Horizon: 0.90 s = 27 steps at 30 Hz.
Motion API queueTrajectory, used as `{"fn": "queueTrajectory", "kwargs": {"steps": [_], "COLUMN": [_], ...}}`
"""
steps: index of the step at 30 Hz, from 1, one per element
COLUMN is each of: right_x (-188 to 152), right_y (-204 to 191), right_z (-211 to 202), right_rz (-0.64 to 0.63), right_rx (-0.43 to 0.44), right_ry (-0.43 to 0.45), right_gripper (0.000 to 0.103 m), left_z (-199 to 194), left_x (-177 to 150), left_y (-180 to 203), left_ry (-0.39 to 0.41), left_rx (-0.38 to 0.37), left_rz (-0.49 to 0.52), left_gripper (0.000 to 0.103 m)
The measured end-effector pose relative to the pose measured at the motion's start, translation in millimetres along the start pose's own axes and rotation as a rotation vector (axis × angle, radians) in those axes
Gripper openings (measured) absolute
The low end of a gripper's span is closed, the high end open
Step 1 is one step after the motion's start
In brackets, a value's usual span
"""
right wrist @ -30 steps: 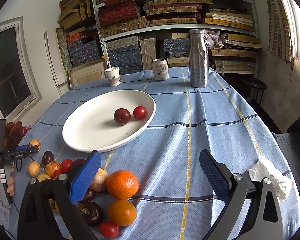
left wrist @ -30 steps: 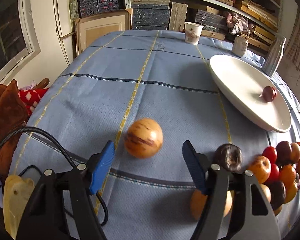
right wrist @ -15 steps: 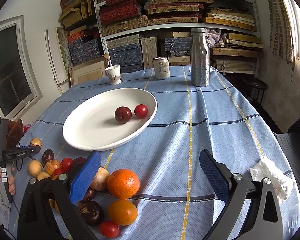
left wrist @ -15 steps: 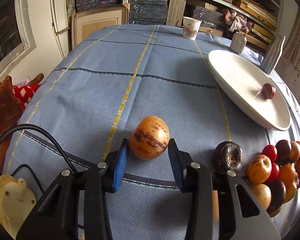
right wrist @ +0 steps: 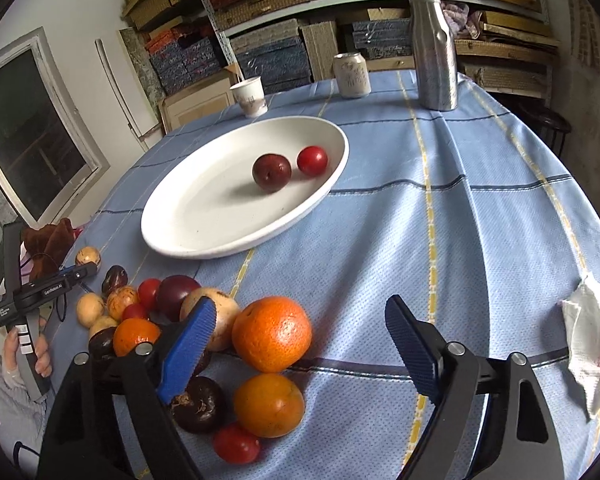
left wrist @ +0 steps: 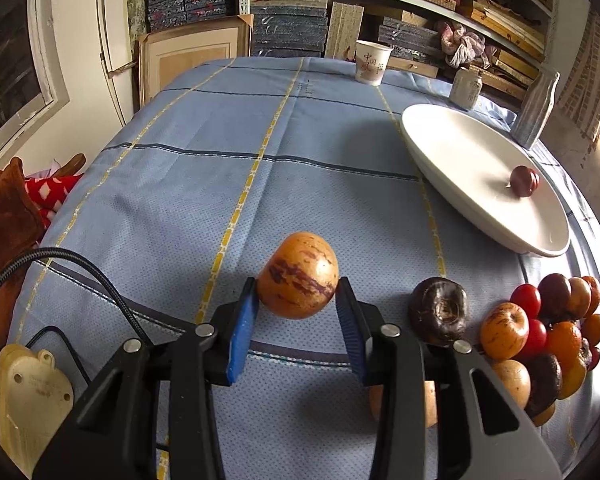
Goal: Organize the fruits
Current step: 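Lift the speckled fruit with the left tool while the right tool grasps an orange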
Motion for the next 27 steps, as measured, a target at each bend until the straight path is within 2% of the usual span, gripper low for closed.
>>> {"fn": "queueTrajectory", "kwargs": {"steps": [5,6,10,13,14,15,21,27], "right_x": [-5,-7,-13,-13,-13,-13,-12,-4], "right_y": [1,2,-3,-7,-9,-12,-14,-7], "right_z": [8,11,22,23,23,23,21,8], "right_rz": [0.006,0.009,0.003,0.000,0.001,-0.001,-0.015,-0.005], "right_rx": [0.011,0.013,0.043,0.063,0.088,0.110,0.094,0.082], "right_ry": [-0.040,-0.051,-0.095,-0.096,-0.097,-0.099,-0.091,-0.032], "right_gripper": [0.080,0.076,0.070,0.059,0.051,0.047,0.047,0.046], "left_z": [0,1,1,3,3,4,6,-7], "left_x": [0,0,-1,-1,-2,-2,-4,1], "left_y": [-2,-1,0,0,0,0,3,6], "left_ry": [-0.004,-0.005,-0.008,-0.012,-0.014,-0.016,-0.024,0.027], "left_rx": [-0.004,-0.004,-0.001,0.001,0.001,0.000,-0.012,-0.031], "left_rz": [-0.007,-0.006,0.003,0.003,0.003,0.004,0.014,0.011], "left_gripper": [0.039,0.039,0.039,0.039,0.039,0.039,0.039,0.039]}}
Point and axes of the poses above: each gripper's, at about its wrist camera, not at the fingertips, and z roughly the way its jaws point, y to its right, x to its top, the point moved 8 cm from there along z, roughly the way its jaws point, and after that the axes turned 5 degrees about -y, right-handed, at the moved point
